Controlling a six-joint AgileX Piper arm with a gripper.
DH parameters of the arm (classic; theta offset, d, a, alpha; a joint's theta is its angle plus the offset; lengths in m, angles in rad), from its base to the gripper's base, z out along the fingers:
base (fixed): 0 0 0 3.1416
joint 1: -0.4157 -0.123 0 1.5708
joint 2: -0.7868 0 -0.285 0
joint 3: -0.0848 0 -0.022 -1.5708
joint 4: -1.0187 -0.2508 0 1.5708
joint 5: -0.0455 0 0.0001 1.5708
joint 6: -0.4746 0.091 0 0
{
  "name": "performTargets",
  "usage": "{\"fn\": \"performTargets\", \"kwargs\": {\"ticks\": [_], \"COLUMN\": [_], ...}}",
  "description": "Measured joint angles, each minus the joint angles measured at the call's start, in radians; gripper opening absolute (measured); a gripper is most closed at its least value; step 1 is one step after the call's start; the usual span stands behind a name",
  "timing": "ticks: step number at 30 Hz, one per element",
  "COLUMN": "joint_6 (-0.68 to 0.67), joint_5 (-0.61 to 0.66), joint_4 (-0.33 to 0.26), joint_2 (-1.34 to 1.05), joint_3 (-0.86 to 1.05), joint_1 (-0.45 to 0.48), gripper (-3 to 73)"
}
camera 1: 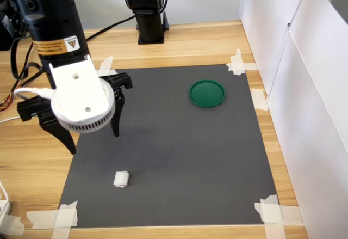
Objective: Grasp a white terminal and put it in the green lid.
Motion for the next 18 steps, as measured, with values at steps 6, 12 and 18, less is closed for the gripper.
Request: {"fn": "performTargets", "kwargs": {"ticks": [6,12,18], "joint_6": [0.108,0.191,0.212], "joint_5": [0.046,0.072,0.101], "joint_4": [0.021,0.05,0.016], "joint_2": [0.059,0.129,0.189], "joint_3": [-0.048,-0.072,-0.075], "joint_1": [0.001,0.0,0.0], "gripper": [71.0,71.0,70.8]}}
